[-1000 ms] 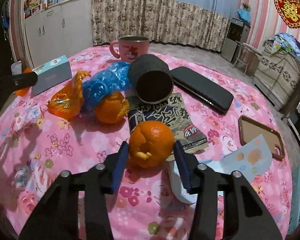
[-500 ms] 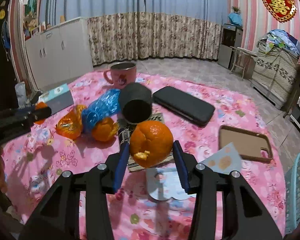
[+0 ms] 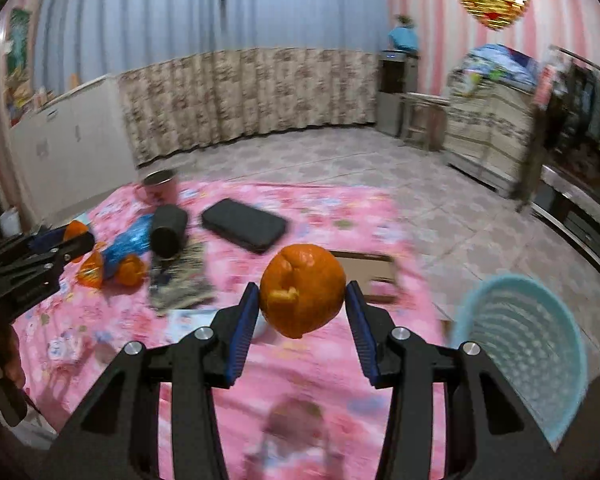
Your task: Collect trash
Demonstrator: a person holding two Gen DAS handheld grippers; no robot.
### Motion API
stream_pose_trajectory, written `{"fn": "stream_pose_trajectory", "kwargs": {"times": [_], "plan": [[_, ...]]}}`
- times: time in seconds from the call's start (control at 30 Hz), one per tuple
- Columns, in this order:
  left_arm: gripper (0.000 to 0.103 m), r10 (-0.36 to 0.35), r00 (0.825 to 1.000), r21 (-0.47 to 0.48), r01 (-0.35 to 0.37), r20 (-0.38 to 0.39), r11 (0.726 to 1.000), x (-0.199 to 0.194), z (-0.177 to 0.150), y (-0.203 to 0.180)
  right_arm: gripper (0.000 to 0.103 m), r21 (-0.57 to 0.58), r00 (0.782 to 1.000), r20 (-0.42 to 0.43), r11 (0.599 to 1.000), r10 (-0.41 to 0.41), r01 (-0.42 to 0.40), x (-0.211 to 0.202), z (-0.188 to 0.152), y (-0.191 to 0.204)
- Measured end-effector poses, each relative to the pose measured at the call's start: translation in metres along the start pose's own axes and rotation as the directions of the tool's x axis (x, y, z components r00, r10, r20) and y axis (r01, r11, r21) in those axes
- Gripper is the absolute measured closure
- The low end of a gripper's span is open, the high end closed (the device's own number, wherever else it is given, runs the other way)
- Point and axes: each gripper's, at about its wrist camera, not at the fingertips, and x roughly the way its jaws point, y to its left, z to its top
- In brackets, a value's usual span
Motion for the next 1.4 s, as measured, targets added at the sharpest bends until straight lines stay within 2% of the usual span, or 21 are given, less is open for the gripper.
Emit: {"fn": "stream_pose_trajectory", "kwargs": {"times": [0.13,0.2,0.27,0.3,0.33,0.4,0.6,0.7,0.87,0.9,0.93,1.0,1.27,1.4], "plan": [[0.064,-0.130,0.991,0.010,0.130,-0.001,0.991,0.003,0.008,-0.049,0.058,0.057,0.996,0.011,0.995,-0.084,0.083,-0.018,-0.009,-0.050],[0.064,-0.164,0.986,0.023,0.164,-0.004,0.986,0.006,0.011,-0.070,0.065,0.081,0.993,0.011,0.989,-0.121,0.120,-0.024,-0.014,-0.071],[0.064,-0.200,0.980,0.037,0.200,-0.011,0.979,0.010,0.014,-0.095,0.065,0.115,0.987,0.006,0.981,-0.158,0.157,-0.029,-0.021,-0.099],[0.064,-0.218,0.976,0.051,0.218,-0.013,0.975,0.014,0.017,-0.111,0.069,0.128,0.986,0.004,0.978,-0.169,0.167,-0.029,-0.024,-0.110],[0.064,-0.227,0.974,0.061,0.227,-0.012,0.972,0.016,0.017,-0.121,0.078,0.135,0.984,0.002,0.975,-0.178,0.176,-0.028,-0.026,-0.117],[0.064,-0.244,0.970,0.086,0.244,-0.013,0.966,0.021,0.016,-0.143,0.082,0.151,0.977,-0.019,0.965,-0.214,0.215,-0.020,-0.032,-0.140],[0.064,-0.275,0.960,0.113,0.279,-0.053,0.954,0.041,0.011,-0.184,0.083,0.221,0.972,-0.077,0.947,-0.221,0.233,-0.011,-0.049,-0.189],[0.064,-0.271,0.960,0.108,0.278,-0.075,0.955,0.050,0.006,-0.184,0.083,0.225,0.973,-0.090,0.948,-0.212,0.227,-0.009,-0.061,-0.192],[0.064,-0.242,0.967,0.109,0.250,-0.077,0.962,0.049,-0.004,-0.169,0.079,0.227,0.983,-0.044,0.956,-0.179,0.185,-0.024,-0.076,-0.181],[0.064,-0.238,0.968,0.103,0.245,-0.074,0.964,0.047,-0.005,-0.165,0.068,0.221,0.984,-0.038,0.959,-0.173,0.178,-0.027,-0.079,-0.176],[0.064,-0.235,0.970,0.095,0.241,-0.068,0.966,0.045,-0.008,-0.160,0.053,0.200,0.985,-0.028,0.964,-0.173,0.175,-0.030,-0.084,-0.166],[0.064,-0.223,0.973,0.087,0.228,-0.064,0.970,0.042,-0.013,-0.152,0.046,0.169,0.984,-0.011,0.970,-0.176,0.176,-0.035,-0.091,-0.157],[0.064,-0.179,0.982,0.063,0.183,-0.063,0.981,0.028,-0.030,-0.121,0.046,0.141,0.993,-0.052,0.984,-0.101,0.108,-0.031,-0.118,-0.119],[0.064,-0.171,0.983,0.048,0.174,-0.062,0.984,0.021,-0.034,-0.112,0.046,0.095,0.994,-0.058,0.990,-0.098,0.103,-0.027,-0.123,-0.104]]}}
